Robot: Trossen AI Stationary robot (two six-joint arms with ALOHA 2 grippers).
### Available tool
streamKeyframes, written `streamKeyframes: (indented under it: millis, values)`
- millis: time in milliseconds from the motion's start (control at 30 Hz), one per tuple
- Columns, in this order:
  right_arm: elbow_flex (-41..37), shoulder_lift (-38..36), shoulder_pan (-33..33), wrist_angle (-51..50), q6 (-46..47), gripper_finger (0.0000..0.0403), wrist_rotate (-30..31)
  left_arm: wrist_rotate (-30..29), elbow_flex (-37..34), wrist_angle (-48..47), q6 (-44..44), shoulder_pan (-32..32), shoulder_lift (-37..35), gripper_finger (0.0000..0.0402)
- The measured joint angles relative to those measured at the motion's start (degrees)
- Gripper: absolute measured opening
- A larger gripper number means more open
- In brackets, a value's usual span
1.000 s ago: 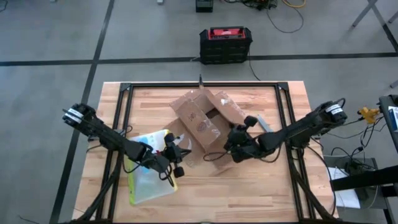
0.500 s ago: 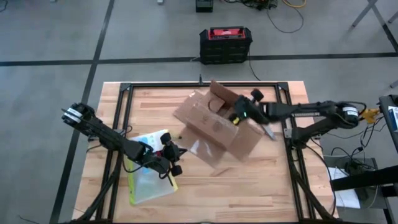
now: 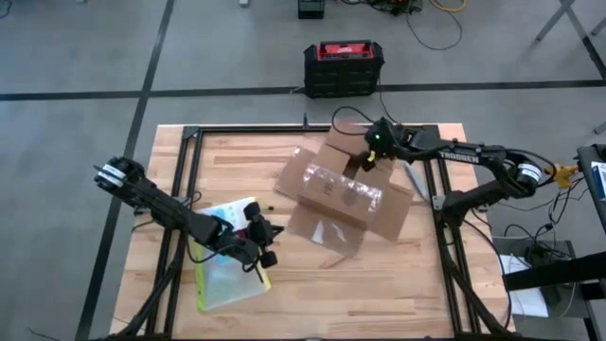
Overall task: Unpack boxes
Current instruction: Break down the brown box using the gray cutter
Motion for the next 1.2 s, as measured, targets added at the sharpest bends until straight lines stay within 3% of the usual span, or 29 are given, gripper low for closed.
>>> streamKeyframes:
  millis: [200,300,500,667,767,900,1200]
  values:
    - [0.04,0.72,-0.57,-1.55,0.2,0.0002,-20.65,14.16,-0.03,4.38,1.69,0.73,4.11,0.0]
    - [0.78,-0.33,0.58,-1.76,0.29,0.0002,-25.62,14.68,-0.04,10.51,3.33,1.41,8.71,0.0]
    - [3.22,-2.75,7.44,-3.16,0.08,0.0002,-28.98,11.46,-0.06,15.04,3.48,5.79,15.92,0.0]
    - [4.22,-1.43,17.18,-2.87,-1.47,0.0002,-26.23,7.83,-0.21,14.78,7.29,8.24,17.33,0.0]
    - [4.24,0.11,20.46,-3.04,-3.46,0.0002,-20.26,7.81,-0.21,14.17,10.43,8.39,16.65,0.0]
    - [4.72,0.46,23.55,-3.42,-8.52,0.0002,-17.45,7.5,-0.21,11.05,10.77,8.4,15.51,0.0]
    - [19.35,-0.51,31.51,-20.2,-14.48,0.0002,-2.52,5.85,-0.54,7.15,7.69,8.53,15.28,0.0]
